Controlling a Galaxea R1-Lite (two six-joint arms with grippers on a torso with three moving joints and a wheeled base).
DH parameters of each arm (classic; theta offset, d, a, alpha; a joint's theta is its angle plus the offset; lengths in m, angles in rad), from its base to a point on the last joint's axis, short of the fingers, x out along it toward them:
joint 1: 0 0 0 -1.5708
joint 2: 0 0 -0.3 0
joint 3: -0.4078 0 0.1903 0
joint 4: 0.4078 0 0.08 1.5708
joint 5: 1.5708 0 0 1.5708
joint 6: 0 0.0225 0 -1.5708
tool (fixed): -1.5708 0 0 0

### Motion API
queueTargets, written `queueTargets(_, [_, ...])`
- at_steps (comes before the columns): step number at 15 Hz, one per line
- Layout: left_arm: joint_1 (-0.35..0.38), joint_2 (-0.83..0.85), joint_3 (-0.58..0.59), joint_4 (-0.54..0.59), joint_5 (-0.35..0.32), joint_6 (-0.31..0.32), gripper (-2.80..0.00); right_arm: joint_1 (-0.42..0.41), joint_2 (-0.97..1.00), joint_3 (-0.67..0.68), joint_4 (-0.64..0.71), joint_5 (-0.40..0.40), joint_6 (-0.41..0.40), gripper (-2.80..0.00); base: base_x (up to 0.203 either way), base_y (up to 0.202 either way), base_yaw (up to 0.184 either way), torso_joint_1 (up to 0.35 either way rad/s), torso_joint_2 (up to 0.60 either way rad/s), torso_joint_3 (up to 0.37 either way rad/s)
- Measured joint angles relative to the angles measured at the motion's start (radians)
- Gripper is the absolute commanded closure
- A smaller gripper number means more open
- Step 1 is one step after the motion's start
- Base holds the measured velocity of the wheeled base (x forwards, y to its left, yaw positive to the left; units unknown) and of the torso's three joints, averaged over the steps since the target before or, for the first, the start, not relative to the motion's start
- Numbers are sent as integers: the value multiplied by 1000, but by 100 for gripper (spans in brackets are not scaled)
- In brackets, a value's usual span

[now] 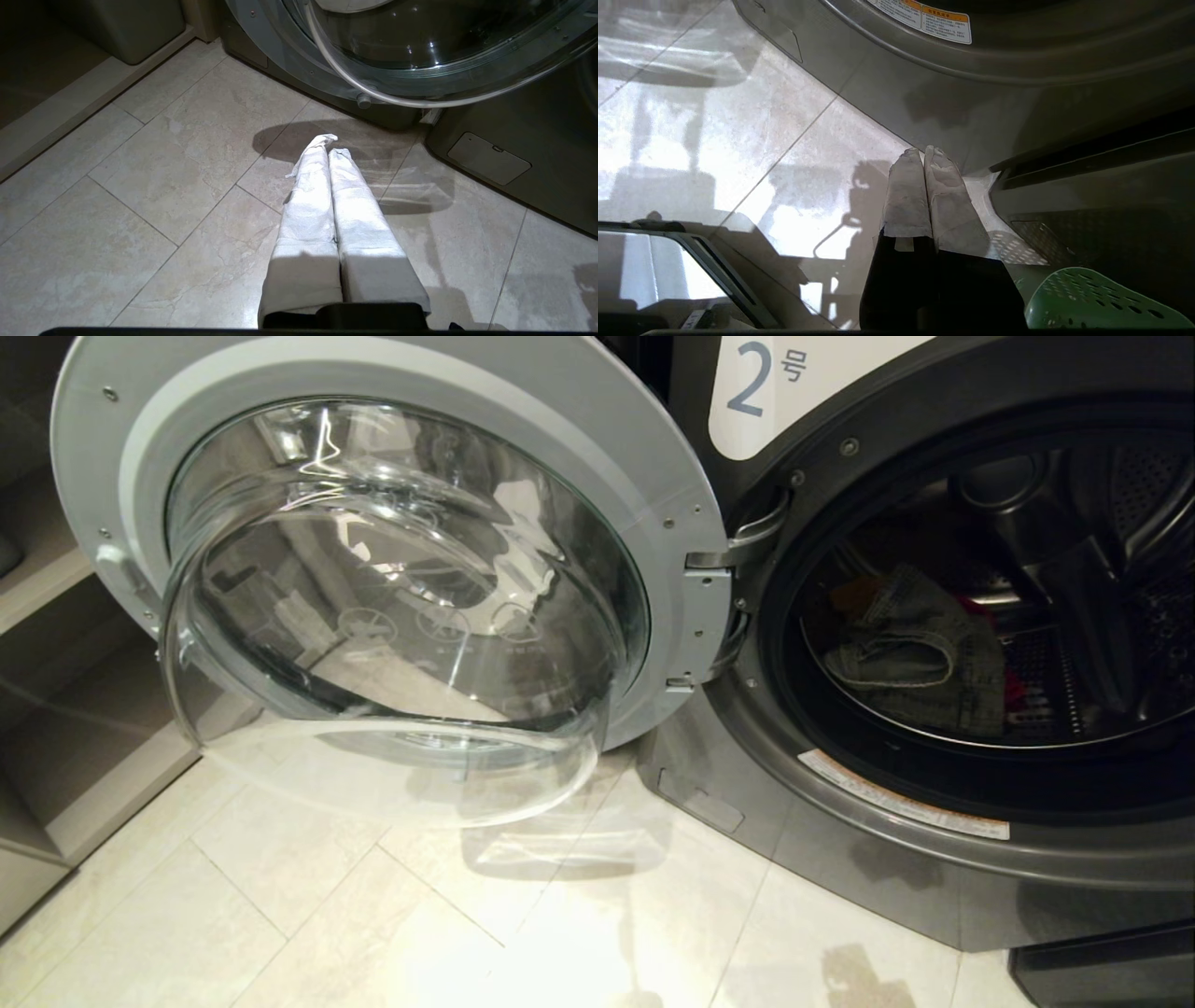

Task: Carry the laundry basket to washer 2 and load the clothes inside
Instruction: Close the washing machine door with the left hand

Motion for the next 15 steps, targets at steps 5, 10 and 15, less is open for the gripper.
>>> queueTargets(5, [0, 0, 0, 0, 0, 0, 0, 73, -35, -1, 4, 15, 10, 0, 0, 0, 0, 0, 0, 0])
queueTargets(10, [0, 0, 0, 0, 0, 0, 0, 56, -224, -1, 54, 64, 21, 0, 0, 0, 0, 0, 0, 0])
queueTargets(15, [0, 0, 0, 0, 0, 0, 0, 54, -262, 0, 60, 57, 61, 0, 0, 0, 0, 0, 0, 0])
